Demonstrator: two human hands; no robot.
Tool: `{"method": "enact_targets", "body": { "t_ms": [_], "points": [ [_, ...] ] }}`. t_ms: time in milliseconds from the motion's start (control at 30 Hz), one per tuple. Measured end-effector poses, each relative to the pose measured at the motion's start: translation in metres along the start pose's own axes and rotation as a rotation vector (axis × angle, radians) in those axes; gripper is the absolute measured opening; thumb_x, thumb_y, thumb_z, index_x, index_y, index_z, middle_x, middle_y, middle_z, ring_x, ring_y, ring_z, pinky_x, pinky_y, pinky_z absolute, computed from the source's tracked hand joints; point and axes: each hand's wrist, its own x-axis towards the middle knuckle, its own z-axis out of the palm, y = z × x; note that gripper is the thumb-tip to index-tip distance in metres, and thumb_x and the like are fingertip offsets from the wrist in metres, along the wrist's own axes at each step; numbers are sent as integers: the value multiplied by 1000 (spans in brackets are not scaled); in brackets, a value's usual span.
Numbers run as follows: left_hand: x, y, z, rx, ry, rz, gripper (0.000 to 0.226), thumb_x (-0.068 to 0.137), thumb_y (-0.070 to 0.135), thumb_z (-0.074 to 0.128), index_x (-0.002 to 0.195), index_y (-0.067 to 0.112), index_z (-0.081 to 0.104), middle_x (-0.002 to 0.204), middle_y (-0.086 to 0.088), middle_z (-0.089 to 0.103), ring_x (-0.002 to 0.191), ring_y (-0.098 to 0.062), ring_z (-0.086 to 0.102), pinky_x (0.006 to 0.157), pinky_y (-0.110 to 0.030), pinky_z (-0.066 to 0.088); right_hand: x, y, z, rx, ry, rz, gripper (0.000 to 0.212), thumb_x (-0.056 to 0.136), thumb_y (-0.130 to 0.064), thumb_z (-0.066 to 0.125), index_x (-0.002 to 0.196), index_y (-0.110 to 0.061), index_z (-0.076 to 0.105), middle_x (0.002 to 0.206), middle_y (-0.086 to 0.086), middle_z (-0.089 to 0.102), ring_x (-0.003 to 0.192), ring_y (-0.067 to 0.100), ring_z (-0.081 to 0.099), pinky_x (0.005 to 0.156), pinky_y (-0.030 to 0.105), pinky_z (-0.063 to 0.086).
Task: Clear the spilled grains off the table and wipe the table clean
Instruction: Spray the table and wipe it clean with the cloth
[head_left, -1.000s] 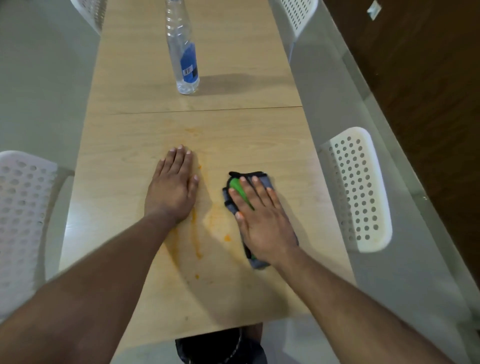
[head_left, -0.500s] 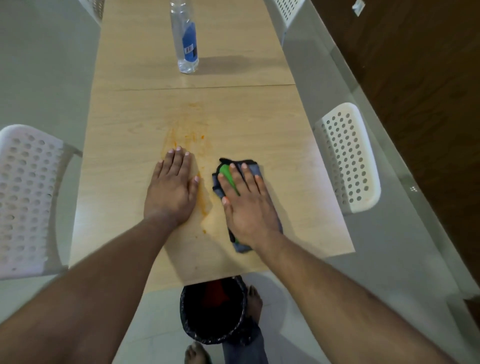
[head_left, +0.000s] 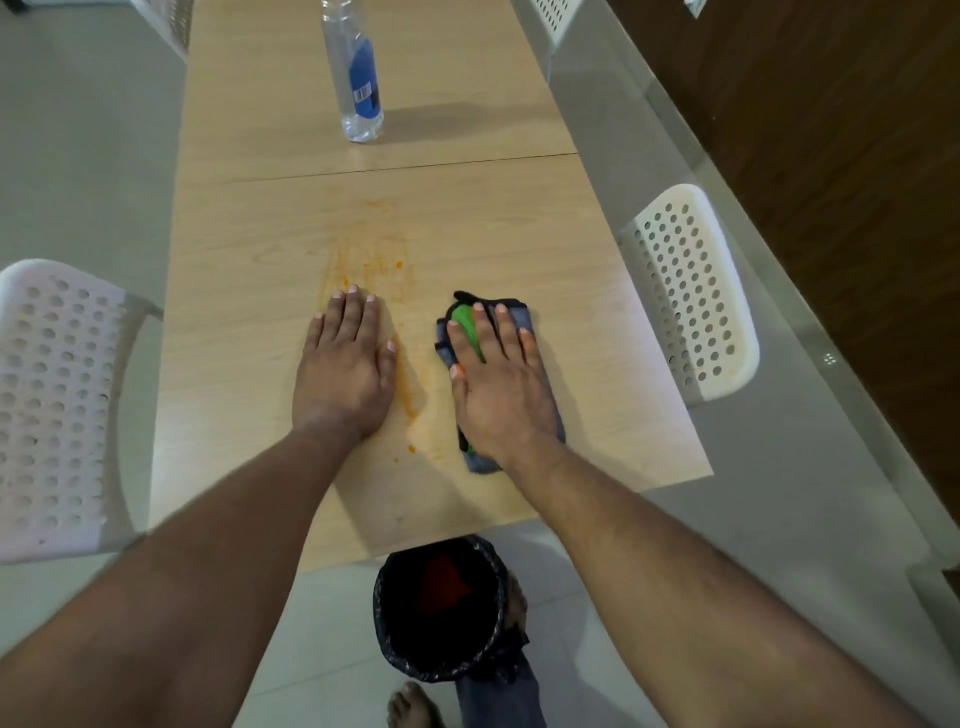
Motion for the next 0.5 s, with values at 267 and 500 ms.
{"method": "enact_targets", "body": {
  "t_ms": [267,500],
  "points": [
    [3,-5,-4,-58,-25,19,74,104,51,13,168,15,15,176,-8,7,163,-22,3,132,-42,6,-74,20,1,5,-28,-162,61,112,-40,26,170,-29,11,178,1,0,163,23,-9,131,50,11],
    [52,-30,-8,-57,-14,-14,75,104,53,13,169,15,8,177,-7,1,163,-21,-2,132,-41,3,42,22,-9,4,54,74,60,109,-43,19,168,-29,20,177,3,12,163,27,4,131,49,11]
  ]
}}
